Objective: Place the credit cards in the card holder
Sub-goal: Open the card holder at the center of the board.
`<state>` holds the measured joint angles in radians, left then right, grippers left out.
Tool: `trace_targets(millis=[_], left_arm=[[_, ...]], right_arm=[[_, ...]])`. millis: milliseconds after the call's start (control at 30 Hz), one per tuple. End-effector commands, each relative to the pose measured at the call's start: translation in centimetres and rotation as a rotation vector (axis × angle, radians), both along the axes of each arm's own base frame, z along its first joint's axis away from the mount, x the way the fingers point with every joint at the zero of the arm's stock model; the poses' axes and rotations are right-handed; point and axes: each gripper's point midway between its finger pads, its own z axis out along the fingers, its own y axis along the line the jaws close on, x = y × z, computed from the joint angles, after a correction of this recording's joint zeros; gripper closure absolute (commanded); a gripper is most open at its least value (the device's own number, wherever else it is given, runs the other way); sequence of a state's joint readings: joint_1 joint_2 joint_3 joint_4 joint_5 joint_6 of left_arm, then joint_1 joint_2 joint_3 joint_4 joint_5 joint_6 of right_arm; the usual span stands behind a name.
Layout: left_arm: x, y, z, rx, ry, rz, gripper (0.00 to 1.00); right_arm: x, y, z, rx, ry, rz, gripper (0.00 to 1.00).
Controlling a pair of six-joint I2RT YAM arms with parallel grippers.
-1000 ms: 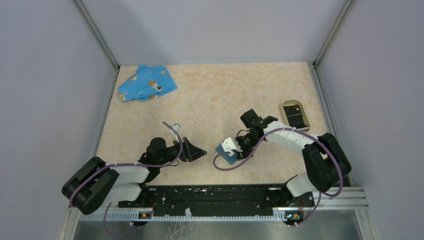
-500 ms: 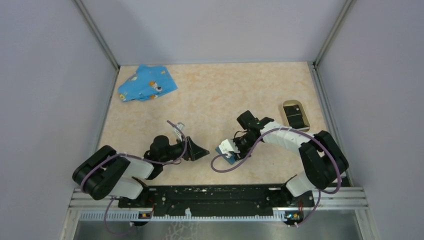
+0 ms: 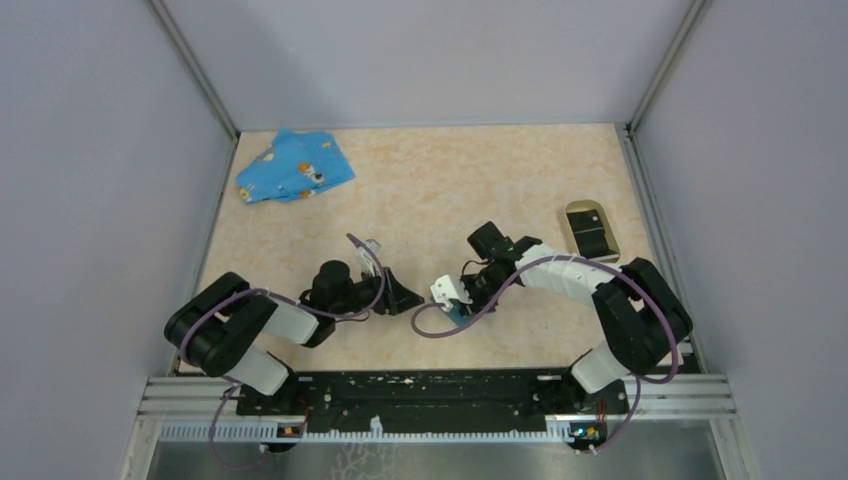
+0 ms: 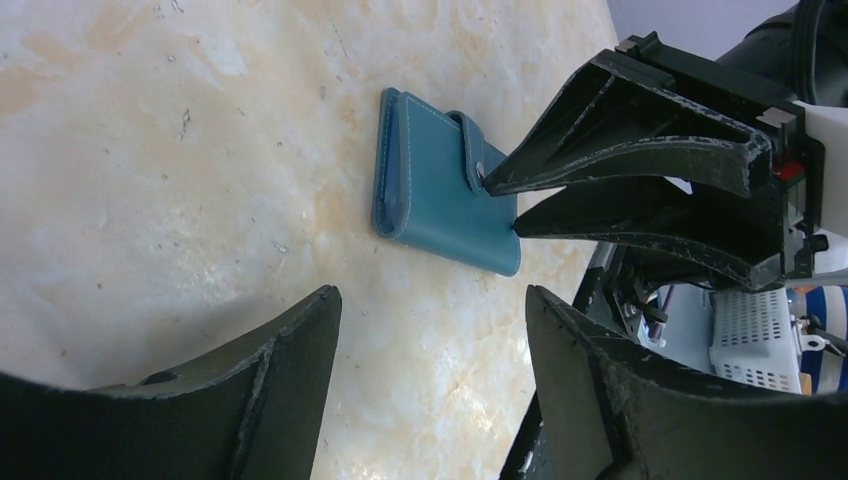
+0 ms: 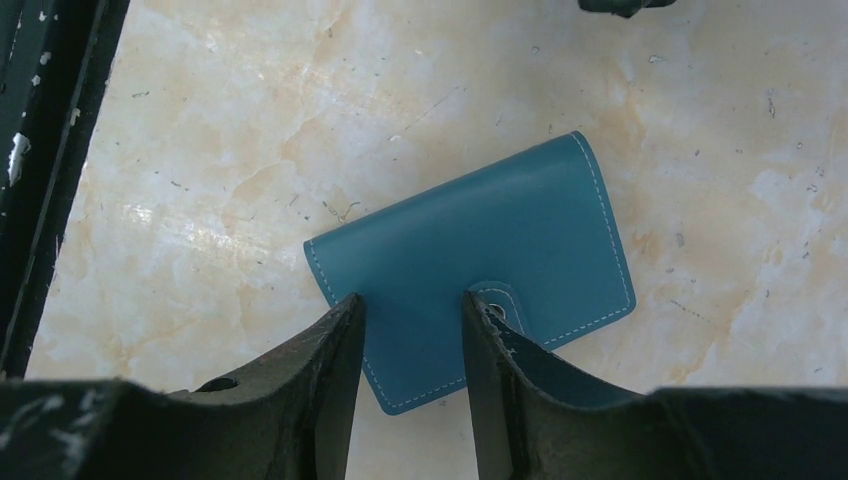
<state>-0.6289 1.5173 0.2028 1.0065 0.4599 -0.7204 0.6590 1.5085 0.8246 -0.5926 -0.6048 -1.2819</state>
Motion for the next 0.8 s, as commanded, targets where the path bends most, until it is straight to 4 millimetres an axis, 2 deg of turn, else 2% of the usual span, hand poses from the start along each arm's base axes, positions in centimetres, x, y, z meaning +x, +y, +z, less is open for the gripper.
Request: trace_targets(millis=[0, 333, 567, 767], left_arm=[[1.2, -0.8, 0.0, 0.026, -0.047, -0.016, 0.28], [2.4, -2.6, -1.7, 0.029, -0.009, -0.063, 0.39], [3.2, -2.5, -3.1, 0.08, 0.018, -0.033, 0.4], [3.7, -2.8, -3.5, 0.106, 0.031, -0.043, 0.4]], right_arm=[[1.3, 1.7, 2.2, 0.074, -0.03, -0.034, 0.59], [4.3, 1.3, 2.2, 0.074, -0.09, -0.177, 0.58], [4.5, 1.9, 3.9, 0.15, -0.074, -0.195, 0.57], [5.1, 2.1, 2.3, 0.118, -0.035, -0.207, 0.57]])
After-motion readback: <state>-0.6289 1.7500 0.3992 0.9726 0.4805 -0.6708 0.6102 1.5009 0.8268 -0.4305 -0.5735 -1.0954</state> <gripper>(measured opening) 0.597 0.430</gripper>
